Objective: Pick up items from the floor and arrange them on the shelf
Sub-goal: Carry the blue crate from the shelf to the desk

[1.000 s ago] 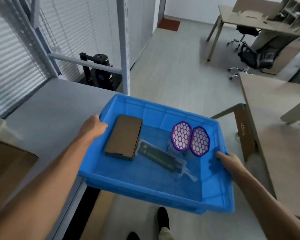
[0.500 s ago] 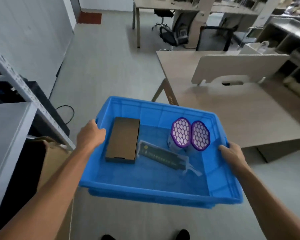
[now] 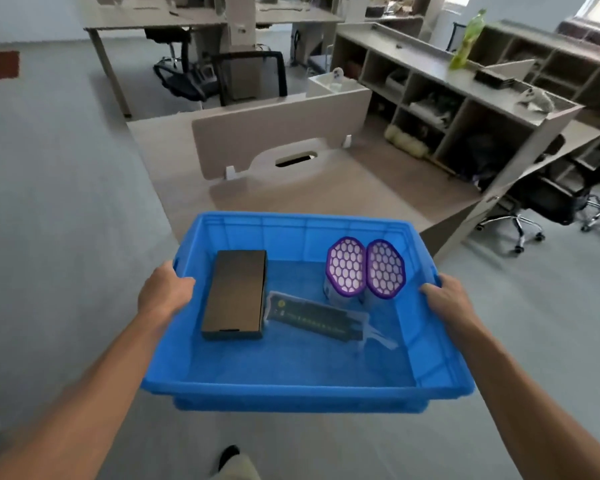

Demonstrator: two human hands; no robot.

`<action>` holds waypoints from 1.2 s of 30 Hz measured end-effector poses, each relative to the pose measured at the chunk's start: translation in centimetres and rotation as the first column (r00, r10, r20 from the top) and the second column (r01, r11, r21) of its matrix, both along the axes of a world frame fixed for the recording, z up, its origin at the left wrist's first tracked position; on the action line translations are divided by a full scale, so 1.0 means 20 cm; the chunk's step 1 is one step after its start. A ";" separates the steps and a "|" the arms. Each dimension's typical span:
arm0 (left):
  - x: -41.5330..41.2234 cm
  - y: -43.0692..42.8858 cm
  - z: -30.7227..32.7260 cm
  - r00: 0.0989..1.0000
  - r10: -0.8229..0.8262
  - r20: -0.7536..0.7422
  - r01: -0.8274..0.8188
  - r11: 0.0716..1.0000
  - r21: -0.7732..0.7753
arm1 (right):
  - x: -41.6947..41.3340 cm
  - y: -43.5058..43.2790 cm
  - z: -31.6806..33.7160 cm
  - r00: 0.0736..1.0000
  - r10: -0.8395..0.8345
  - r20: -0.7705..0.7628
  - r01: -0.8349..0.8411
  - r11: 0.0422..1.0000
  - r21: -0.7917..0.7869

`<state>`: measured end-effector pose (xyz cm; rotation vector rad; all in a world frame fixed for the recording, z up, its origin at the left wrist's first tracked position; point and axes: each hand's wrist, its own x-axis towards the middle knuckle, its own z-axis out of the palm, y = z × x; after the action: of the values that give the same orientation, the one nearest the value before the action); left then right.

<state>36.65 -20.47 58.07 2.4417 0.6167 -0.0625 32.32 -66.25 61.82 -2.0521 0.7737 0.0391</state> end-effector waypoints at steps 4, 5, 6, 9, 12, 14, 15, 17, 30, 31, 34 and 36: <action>0.34 -0.34 -0.03 0.998 -0.068 -0.003 0.068 0.998 -0.012 | 0.17 -0.31 -0.03 0.997 -0.081 0.001 0.080 0.997 0.015; 0.44 -0.42 -0.04 0.997 -0.080 -0.003 0.080 0.997 -0.018 | 0.23 -0.40 -0.06 0.995 -0.098 -0.001 0.098 0.995 0.024; 0.53 -0.50 -0.05 0.996 -0.090 -0.002 0.090 0.996 -0.027 | 0.30 -0.49 -0.09 0.994 -0.112 -0.005 0.112 0.993 0.029; 0.84 -0.73 -0.08 0.992 -0.123 0.009 0.124 0.990 -0.074 | 0.53 -0.73 -0.17 0.986 -0.168 -0.004 0.168 0.985 0.038; 1.19 -0.96 -0.12 0.990 -0.138 0.020 0.139 0.983 -0.123 | 0.79 -0.88 -0.13 0.978 -0.207 0.002 0.207 0.978 0.029; 1.38 -1.10 -0.13 0.991 -0.130 0.015 0.130 0.974 -0.187 | 0.97 -0.98 -0.10 0.978 -0.207 0.000 0.207 0.978 0.031; 1.48 -1.16 -0.12 0.993 -0.117 0.011 0.117 0.969 -0.219 | 1.07 -1.04 -0.08 0.981 -0.196 -0.013 0.196 0.980 0.031; 1.65 -1.28 -0.12 0.996 -0.089 0.011 0.089 0.958 -0.273 | 1.26 -1.17 -0.07 0.982 -0.186 -0.035 0.187 0.982 0.029; 2.41 -1.85 -0.27 0.967 0.253 0.003 -0.236 0.905 -0.354 | 2.75 -1.84 -0.28 0.994 0.104 -0.035 -0.101 0.992 0.069; 2.44 -1.90 -0.29 0.957 0.291 -0.004 -0.273 0.895 -0.353 | 2.87 -1.88 -0.30 0.989 0.143 -0.040 -0.140 0.987 0.076; 2.53 -2.03 -0.32 0.915 0.404 -0.007 -0.379 0.852 -0.362 | 3.24 -2.01 -0.37 0.968 0.245 -0.049 -0.240 0.967 0.088; 2.59 -2.11 -0.33 0.883 0.469 -0.003 -0.437 0.821 -0.366 | 3.48 -2.07 -0.42 0.950 0.309 -0.055 -0.303 0.949 0.086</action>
<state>88.51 -62.69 51.38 1.8823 1.0360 0.1184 101.84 -107.66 53.47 -2.0884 0.4788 0.3100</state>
